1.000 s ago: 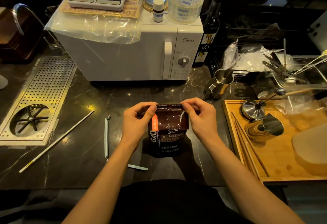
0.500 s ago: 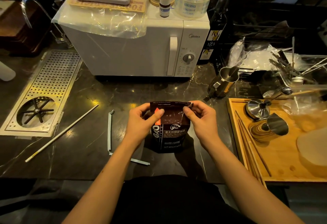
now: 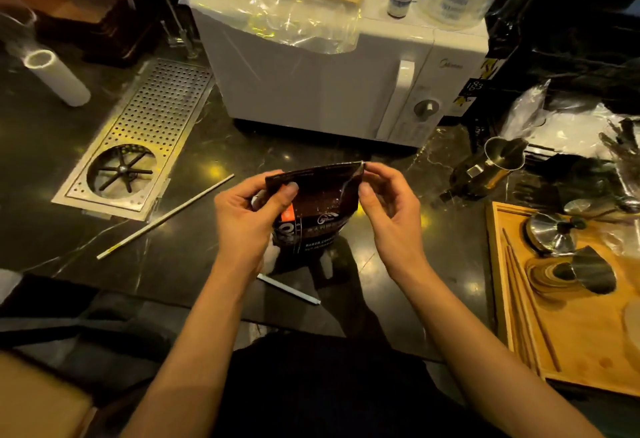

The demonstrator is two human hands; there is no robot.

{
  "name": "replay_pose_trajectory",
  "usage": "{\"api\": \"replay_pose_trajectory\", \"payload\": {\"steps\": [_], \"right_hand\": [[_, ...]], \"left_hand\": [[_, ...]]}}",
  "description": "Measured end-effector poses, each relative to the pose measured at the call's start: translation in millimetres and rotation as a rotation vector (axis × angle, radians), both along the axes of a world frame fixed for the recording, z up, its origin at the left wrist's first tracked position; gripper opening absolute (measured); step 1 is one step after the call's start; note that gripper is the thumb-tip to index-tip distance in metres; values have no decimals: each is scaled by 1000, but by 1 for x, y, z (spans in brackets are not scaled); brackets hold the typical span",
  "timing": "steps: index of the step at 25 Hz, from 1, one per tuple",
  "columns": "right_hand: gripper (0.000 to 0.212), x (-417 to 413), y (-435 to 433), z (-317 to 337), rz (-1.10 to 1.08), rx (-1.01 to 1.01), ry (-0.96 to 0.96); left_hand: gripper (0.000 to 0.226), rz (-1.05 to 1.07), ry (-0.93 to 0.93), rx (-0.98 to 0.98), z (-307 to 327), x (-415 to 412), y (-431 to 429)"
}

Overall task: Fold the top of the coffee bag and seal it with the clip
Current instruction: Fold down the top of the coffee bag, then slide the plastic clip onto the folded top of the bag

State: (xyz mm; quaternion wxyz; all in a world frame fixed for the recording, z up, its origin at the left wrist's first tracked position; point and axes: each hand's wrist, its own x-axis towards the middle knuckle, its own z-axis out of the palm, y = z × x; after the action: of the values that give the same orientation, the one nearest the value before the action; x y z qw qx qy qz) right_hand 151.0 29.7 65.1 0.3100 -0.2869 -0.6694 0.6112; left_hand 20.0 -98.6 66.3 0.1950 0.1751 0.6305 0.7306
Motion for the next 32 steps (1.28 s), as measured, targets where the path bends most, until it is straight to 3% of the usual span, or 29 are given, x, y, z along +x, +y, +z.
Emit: {"api": "replay_pose_trajectory", "payload": {"steps": [4,10,15,22,25,32], "right_hand": [[29,-31,-28,-30,167,88,-316],[52,-81,-85,-71,757,628,-852],[46,-109,-105,-77,846,785,-1088],[22,-114,-111,-78,715,792,-1139],[24,-107,-101,-63,561,742,-1050],[32,-53,-44,-5,-52,69,-505]], "left_hand": [[23,182,-1,58,10,-32,-48],[24,333,16,-21,-1,-70,-115],[29,304,-66,10,-13,-100,-147],[23,173,-178,-9,-21,-131,-144],[16,91,-173,-19,-21,-135,-129],[16,-42,-87,-25,-22,-104,-71]]}}
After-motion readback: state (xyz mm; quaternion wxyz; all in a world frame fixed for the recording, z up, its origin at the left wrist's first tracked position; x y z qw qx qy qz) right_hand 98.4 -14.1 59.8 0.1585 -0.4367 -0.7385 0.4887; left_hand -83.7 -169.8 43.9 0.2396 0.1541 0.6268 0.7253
